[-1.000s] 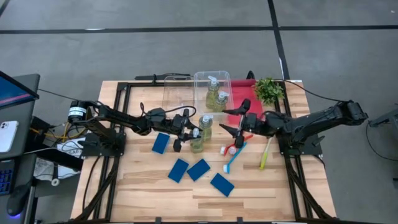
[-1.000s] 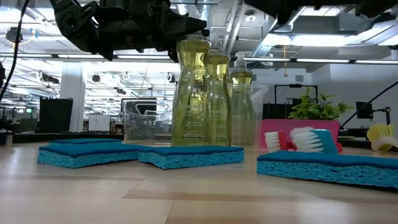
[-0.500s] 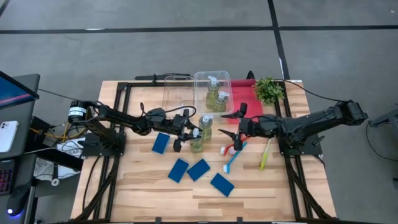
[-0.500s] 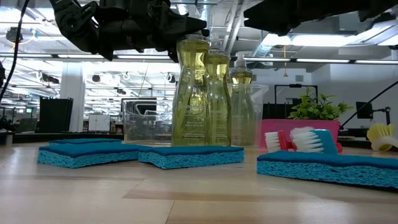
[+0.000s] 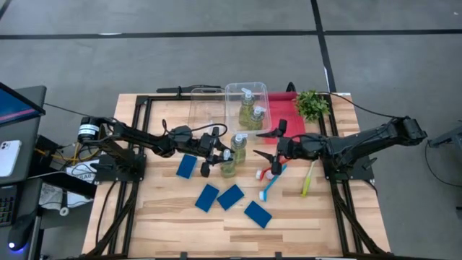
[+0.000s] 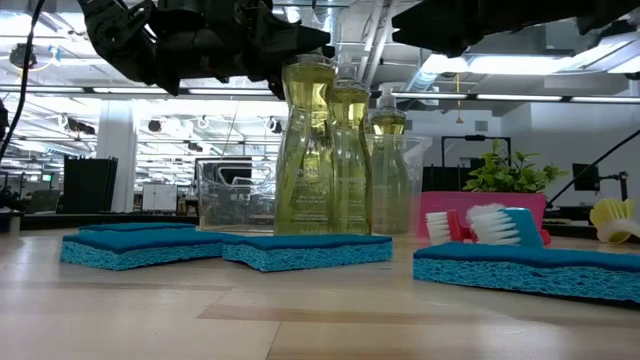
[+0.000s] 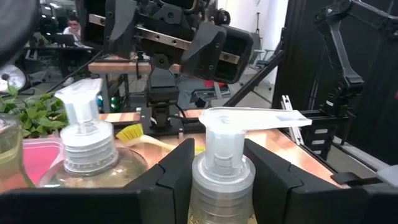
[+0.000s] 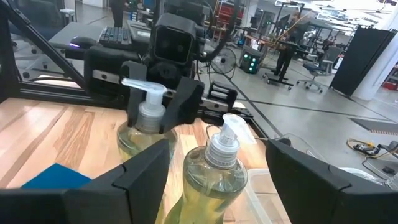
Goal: Pick & Place Kitchen Sink Supplies
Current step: Put the transparent soap dispenser into the right transparent bin
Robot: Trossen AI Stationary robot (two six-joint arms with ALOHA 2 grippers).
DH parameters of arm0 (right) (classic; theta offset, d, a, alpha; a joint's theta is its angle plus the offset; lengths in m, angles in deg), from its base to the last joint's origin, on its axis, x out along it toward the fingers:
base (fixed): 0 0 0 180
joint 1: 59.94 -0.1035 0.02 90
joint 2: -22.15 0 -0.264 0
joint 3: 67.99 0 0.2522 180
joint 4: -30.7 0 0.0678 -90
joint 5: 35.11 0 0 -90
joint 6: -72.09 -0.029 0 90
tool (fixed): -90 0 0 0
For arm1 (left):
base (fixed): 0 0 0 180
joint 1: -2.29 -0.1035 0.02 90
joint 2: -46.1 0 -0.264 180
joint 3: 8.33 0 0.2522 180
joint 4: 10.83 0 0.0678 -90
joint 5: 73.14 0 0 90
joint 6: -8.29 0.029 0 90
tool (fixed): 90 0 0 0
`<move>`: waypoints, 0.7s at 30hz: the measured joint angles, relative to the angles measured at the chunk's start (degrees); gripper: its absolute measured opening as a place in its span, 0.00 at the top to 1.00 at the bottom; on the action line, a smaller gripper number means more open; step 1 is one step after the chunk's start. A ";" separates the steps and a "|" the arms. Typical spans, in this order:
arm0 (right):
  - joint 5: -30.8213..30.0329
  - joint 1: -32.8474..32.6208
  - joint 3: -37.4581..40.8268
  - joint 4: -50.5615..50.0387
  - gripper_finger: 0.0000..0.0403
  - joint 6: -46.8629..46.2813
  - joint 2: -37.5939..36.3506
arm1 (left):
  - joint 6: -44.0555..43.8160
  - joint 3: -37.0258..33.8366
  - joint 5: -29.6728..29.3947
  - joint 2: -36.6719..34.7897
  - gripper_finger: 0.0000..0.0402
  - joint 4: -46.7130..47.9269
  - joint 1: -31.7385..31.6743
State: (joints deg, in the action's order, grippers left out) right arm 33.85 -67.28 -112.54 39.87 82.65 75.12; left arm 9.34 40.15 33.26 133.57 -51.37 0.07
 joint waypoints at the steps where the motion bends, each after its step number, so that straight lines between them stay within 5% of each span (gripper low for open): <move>1: 0.00 -0.02 0.00 0.01 0.36 -0.02 0.00 | -0.05 -0.06 0.06 -0.68 0.70 0.17 0.32; 21: 0.02 -0.02 0.00 0.26 0.36 -0.02 0.00 | -0.06 0.11 -3.33 -32.08 0.69 12.75 -2.92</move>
State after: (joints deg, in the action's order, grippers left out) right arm 33.87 -67.29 -112.54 40.14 82.63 75.12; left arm 9.28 40.26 29.93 101.49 -38.62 -2.85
